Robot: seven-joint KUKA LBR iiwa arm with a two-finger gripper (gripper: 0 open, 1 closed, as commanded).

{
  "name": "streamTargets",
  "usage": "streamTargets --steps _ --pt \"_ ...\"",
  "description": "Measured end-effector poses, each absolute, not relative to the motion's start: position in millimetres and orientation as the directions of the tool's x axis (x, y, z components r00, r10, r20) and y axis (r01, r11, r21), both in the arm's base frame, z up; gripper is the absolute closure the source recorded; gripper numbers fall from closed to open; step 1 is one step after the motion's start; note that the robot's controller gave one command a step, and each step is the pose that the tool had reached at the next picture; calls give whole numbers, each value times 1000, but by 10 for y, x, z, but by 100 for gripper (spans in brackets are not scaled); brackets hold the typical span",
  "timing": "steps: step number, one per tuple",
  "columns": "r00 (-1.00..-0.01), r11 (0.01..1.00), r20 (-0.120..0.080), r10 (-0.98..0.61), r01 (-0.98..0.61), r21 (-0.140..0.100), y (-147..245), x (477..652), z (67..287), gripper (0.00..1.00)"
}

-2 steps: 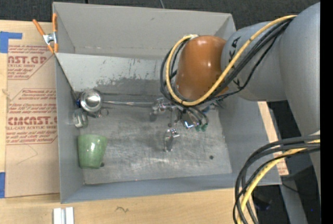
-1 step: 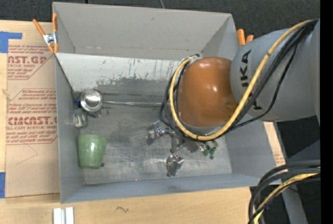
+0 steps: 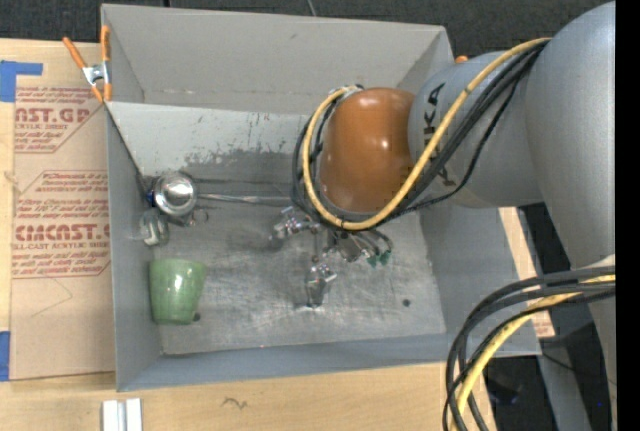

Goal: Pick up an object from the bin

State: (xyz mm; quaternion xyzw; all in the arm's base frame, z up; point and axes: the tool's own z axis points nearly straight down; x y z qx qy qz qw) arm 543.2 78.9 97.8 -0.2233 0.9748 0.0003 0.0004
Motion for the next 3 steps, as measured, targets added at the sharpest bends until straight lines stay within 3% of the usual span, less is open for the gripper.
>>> streamTargets --steps 1,2,3 --pt "-858 858 -3 -514 -514 1 1025 5612 748 0" --pt "-596 596 -1 -803 -803 0 814 5061 1245 0" --pt "-486 486 -4 -874 -874 1 1153 5424 1013 0"
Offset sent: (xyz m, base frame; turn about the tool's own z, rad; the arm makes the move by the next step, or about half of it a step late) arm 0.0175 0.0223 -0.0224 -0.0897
